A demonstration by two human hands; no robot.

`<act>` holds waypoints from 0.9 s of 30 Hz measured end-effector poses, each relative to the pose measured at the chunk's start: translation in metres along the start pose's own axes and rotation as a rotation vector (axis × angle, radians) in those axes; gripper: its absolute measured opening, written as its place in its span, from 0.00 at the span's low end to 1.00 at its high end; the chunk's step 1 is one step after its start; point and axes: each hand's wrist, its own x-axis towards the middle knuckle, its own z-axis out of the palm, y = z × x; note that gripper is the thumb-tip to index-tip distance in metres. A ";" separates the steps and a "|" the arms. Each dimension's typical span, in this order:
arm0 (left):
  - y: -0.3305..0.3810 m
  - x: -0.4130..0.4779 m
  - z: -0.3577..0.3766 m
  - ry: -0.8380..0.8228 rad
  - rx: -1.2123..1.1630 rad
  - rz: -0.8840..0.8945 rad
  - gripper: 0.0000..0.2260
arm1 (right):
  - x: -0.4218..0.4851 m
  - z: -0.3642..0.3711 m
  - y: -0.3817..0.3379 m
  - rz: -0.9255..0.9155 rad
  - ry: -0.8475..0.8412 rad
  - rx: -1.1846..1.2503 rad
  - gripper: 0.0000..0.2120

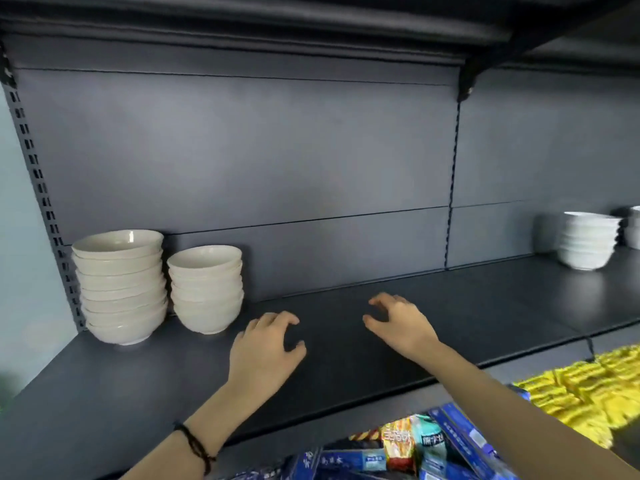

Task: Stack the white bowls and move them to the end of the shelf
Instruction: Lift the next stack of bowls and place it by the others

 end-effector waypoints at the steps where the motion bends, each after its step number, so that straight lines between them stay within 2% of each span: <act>1: 0.025 0.003 0.010 0.004 0.090 0.087 0.17 | -0.008 -0.014 0.017 0.009 -0.008 -0.103 0.22; 4: 0.100 0.015 0.040 -0.007 0.263 0.311 0.19 | -0.030 -0.058 0.069 0.050 0.013 -0.316 0.26; 11: 0.251 0.029 0.108 0.002 0.284 0.512 0.20 | -0.083 -0.157 0.189 0.105 0.100 -0.581 0.30; 14: 0.302 0.031 0.128 0.051 0.262 0.554 0.19 | -0.101 -0.189 0.236 0.173 0.100 -0.628 0.30; 18: 0.352 0.038 0.153 -0.006 0.259 0.580 0.18 | -0.112 -0.218 0.288 0.253 0.055 -0.656 0.31; 27: 0.427 0.090 0.213 -0.049 0.227 0.605 0.22 | -0.083 -0.250 0.373 0.265 0.066 -0.617 0.30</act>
